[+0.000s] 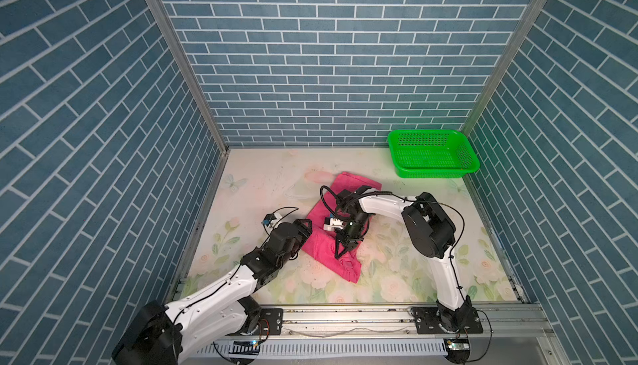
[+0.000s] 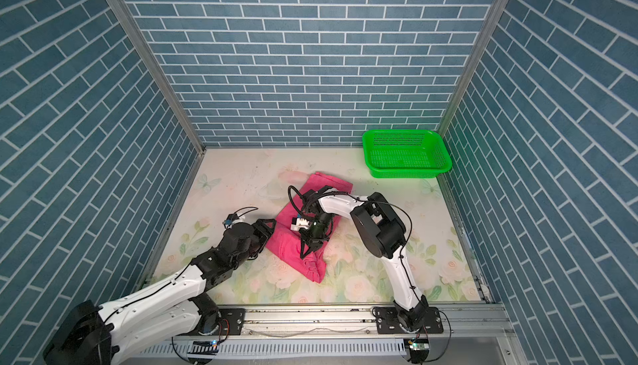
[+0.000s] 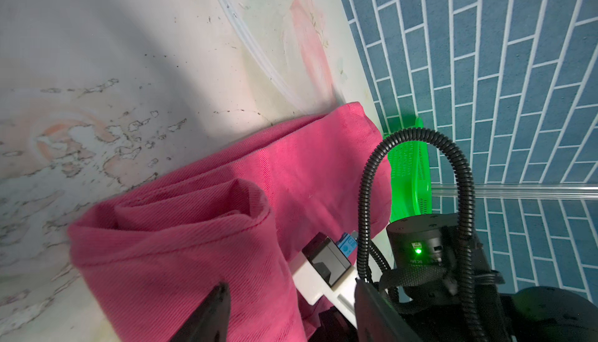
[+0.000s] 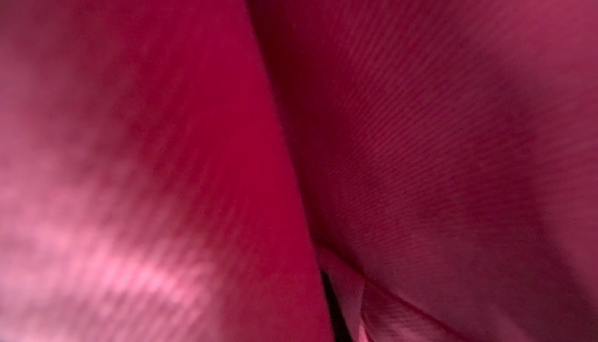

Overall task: Roll up the long pants
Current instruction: Roll the long pant at the center of the board.

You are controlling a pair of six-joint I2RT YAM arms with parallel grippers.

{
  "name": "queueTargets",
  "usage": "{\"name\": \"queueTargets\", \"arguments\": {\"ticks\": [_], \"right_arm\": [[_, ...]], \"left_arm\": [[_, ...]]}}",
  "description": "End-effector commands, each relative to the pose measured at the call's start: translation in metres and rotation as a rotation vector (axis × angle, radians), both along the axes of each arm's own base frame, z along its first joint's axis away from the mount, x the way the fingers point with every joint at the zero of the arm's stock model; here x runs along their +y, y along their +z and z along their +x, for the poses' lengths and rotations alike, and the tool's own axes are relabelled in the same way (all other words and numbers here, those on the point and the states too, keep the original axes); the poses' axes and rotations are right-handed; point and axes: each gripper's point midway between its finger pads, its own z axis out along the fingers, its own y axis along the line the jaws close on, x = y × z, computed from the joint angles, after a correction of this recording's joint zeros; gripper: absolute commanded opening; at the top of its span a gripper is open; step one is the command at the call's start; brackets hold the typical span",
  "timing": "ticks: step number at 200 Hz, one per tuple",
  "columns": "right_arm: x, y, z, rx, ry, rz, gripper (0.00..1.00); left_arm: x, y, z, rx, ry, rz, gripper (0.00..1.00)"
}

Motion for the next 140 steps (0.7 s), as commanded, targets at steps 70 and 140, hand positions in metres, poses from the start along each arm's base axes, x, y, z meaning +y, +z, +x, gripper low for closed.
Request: {"name": "queueTargets", "arguments": {"ticks": [70, 140], "right_arm": [[-0.024, -0.015, 0.000, -0.075, 0.067, -0.109, 0.00], [-0.059, 0.003, 0.022, -0.317, 0.009, -0.192, 0.48]], "left_arm": [[0.015, -0.043, -0.004, 0.023, 0.023, 0.125, 0.65], [0.052, -0.079, -0.024, 0.063, 0.080, 0.243, 0.64]]}}
